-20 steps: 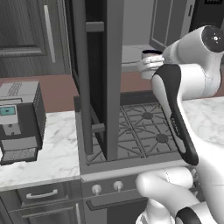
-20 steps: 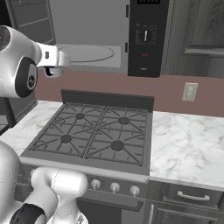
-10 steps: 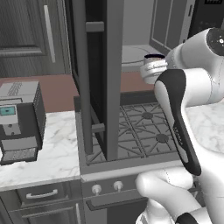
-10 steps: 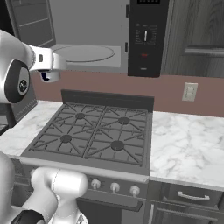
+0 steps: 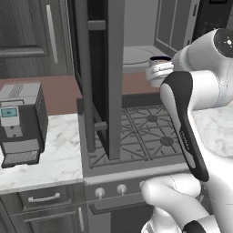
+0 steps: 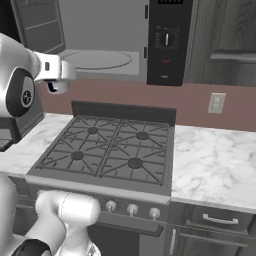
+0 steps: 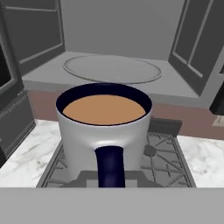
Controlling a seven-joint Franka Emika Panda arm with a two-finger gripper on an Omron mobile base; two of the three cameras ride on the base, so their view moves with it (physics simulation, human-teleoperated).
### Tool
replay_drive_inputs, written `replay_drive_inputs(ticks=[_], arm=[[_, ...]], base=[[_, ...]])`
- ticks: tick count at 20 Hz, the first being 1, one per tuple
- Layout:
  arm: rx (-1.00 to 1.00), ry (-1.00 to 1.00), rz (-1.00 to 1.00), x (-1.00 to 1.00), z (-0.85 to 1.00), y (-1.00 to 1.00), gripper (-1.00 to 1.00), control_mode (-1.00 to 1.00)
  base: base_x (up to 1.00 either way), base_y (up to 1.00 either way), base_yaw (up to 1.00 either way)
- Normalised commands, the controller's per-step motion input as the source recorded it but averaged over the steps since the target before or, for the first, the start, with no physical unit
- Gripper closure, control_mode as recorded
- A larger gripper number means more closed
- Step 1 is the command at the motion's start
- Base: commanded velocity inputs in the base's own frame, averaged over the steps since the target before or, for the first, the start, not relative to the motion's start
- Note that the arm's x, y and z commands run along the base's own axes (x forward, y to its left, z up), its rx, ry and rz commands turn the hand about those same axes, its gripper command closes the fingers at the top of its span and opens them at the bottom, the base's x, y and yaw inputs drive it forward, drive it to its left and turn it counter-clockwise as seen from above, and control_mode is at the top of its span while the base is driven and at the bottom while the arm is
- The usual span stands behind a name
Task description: Pick the cup of tea, navigate to the dining table, and place it on the saucer.
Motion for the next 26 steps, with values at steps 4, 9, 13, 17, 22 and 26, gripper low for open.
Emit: replay_drive_inputs(ticks=[4,9,13,17,22,26], arm=[[0.0,0.0,0.0,0.0,0.0,0.0,1.0,1.0],[0.0,0.0,0.0,0.0,0.0,0.0,1.0,1.0],[0.0,0.0,0.0,0.0,0.0,0.0,1.0,1.0],[0.0,0.0,0.0,0.0,0.0,0.0,1.0,1.0],[0.0,0.0,0.0,0.0,0.0,0.0,1.0,1.0],[0.0,0.0,0.0,0.0,0.0,0.0,1.0,1.0]], base=[[-0.84,-0.01,0.0],[-0.99,-0.04,-0.01],[-0.67,0.0,-0.4],[-0.04,0.14,-0.81],[0.0,0.3,-0.93],[0.0,0.31,-0.94]])
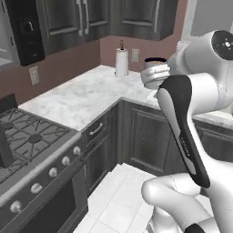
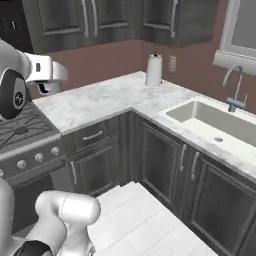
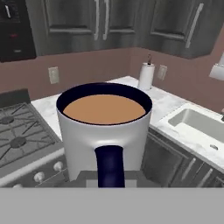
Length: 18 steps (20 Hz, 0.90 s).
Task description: Pick the cup of tea, navigate to the dining table, and place it on the saucer.
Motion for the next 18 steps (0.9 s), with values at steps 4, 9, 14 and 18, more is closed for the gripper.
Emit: replay_drive_inputs(ticks=[4,9,14,18], arm=[[0.0,0.0,0.0,0.0,0.0,0.0,1.0,1.0],[0.0,0.0,0.0,0.0,0.0,0.0,1.0,1.0],[0.0,0.0,0.0,0.0,0.0,0.0,1.0,1.0],[0.0,0.0,0.0,0.0,0.0,0.0,1.0,1.0]], base=[[0.0,0.31,-0.94],[0.0,0.3,-0.95],[0.0,0.3,-0.95],[0.0,0.29,-0.95]])
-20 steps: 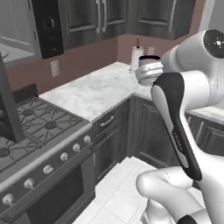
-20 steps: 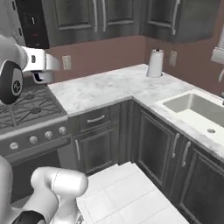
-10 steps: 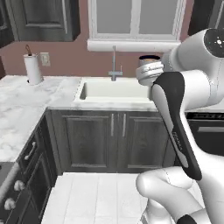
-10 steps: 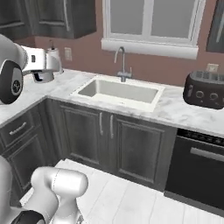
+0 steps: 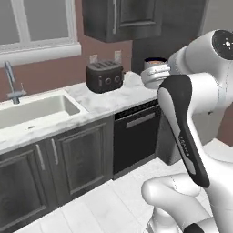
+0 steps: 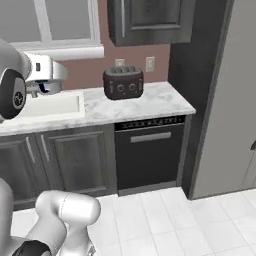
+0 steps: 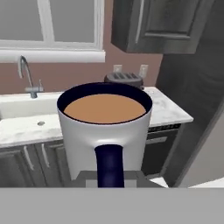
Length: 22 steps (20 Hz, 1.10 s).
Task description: Pick the cup of tea, navigate to the dining table, and place it on the saucer.
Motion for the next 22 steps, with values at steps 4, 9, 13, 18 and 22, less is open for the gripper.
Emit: replay_drive_inputs(ticks=[4,9,13,18,22], arm=[[0.0,0.0,0.0,0.0,0.0,0.0,1.0,1.0],[0.0,0.0,0.0,0.0,0.0,0.0,1.0,1.0],[0.0,0.0,0.0,0.0,0.0,0.0,1.0,1.0],[0.0,0.0,0.0,0.0,0.0,0.0,1.0,1.0],[0.0,0.0,0.0,0.0,0.0,0.0,1.0,1.0]], base=[[0.0,0.27,-0.96],[0.0,0.26,-0.96],[0.0,0.26,-0.96],[0.0,0.25,-0.97],[0.0,0.25,-0.97]])
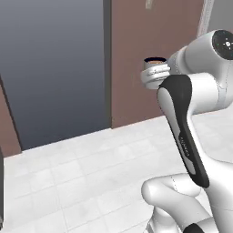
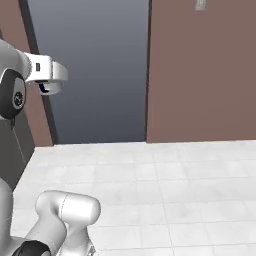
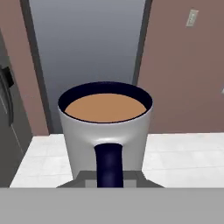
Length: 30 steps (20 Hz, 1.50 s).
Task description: Pick the cup of tea, navigate to the dining table, and place it on the saucer.
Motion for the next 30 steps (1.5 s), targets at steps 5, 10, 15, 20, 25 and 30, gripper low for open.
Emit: replay_drive_inputs(ticks=[5,10,15,20,25,30], arm=[[0.0,0.0,0.0,0.0,0.0,0.0,1.0,1.0],[0.0,0.0,0.0,0.0,0.0,0.0,1.0,1.0],[0.0,0.0,0.0,0.0,0.0,0.0,1.0,1.0],[0.0,0.0,0.0,0.0,0.0,0.0,1.0,1.0],[0.0,0.0,0.0,0.0,0.0,0.0,1.0,1.0],[0.0,0.0,0.0,0.0,0.0,0.0,1.0,1.0]], base=[[0.0,0.24,-0.97],[0.0,0.24,-0.97],[0.0,0.23,-0.97],[0.21,0.17,-0.79],[0.93,0.28,-0.25],[1.0,0.43,-0.15]])
